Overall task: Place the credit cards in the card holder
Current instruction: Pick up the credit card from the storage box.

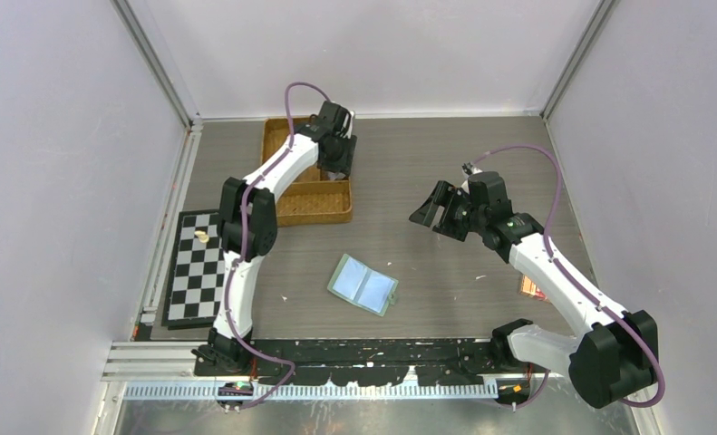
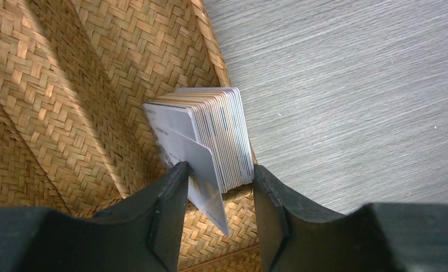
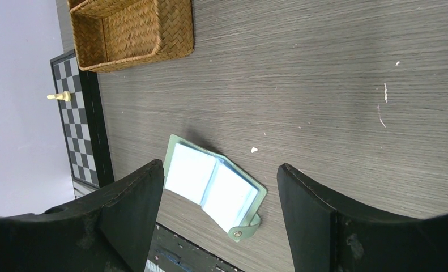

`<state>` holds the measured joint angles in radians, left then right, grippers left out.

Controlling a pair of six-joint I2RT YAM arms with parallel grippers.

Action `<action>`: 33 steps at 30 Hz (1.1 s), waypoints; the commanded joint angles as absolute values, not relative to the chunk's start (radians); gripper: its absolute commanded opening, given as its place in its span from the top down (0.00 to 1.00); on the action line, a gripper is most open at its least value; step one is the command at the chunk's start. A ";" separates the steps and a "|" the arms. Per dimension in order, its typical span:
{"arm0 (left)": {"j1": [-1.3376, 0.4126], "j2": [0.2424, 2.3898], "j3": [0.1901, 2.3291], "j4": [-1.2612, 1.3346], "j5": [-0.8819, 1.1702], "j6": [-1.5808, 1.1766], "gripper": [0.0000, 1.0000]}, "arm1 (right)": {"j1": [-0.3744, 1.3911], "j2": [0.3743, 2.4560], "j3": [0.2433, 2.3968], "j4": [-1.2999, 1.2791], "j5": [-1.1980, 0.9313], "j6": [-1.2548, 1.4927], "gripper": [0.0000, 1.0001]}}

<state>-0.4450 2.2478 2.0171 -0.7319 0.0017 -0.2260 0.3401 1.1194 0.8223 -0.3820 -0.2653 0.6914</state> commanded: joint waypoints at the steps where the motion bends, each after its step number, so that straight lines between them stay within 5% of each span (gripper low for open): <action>1: -0.454 2.164 2.002 -0.729 0.051 -0.228 0.56 | 0.336 1.109 0.825 -0.348 -0.282 0.701 0.22; 21: -0.455 2.116 1.938 -0.726 0.126 -0.241 0.52 | 0.336 1.100 0.817 -0.349 -0.280 0.709 0.22; 33: -0.454 2.107 1.919 -0.721 0.125 -0.233 0.68 | 0.336 1.090 0.814 -0.349 -0.282 0.716 0.22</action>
<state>-0.4473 2.1700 1.9247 -0.7307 0.0952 -0.2310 0.3382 1.1191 0.8169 -0.3820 -0.2653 0.7109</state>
